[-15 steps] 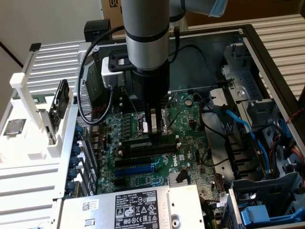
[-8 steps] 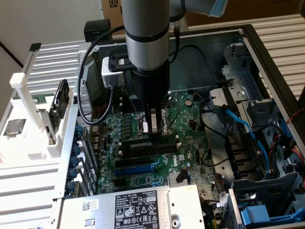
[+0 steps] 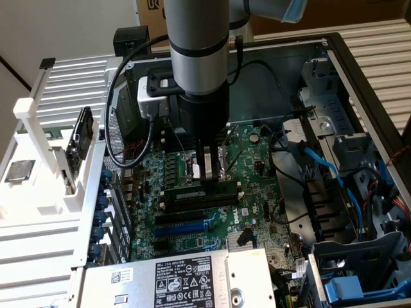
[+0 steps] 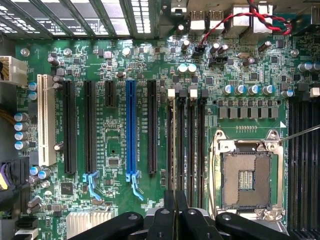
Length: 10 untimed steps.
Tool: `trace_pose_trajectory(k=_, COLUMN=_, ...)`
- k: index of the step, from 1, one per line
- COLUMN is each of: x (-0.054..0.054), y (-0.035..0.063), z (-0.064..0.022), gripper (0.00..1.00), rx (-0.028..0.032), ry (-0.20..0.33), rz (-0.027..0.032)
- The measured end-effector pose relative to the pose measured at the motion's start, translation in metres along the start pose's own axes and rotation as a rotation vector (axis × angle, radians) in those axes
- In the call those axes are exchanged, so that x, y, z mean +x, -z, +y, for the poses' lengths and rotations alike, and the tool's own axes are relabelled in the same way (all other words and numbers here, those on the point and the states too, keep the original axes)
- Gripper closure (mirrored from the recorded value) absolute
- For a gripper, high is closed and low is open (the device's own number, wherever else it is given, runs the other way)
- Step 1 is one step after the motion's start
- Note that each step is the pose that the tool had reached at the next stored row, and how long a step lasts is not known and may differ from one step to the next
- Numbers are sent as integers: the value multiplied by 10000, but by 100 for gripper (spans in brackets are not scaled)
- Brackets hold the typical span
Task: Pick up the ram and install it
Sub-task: 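Pick up the ram and move it above insertion slot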
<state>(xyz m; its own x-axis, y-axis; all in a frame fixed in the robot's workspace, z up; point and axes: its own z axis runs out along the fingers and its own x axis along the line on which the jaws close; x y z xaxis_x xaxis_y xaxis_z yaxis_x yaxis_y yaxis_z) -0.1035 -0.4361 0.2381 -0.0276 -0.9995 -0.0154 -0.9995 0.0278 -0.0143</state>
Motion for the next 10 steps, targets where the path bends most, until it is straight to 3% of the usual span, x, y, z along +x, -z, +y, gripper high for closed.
trace_pose_trajectory(k=10, x=0, y=-25, z=2, gripper=88, rx=0, ry=1, rz=0)
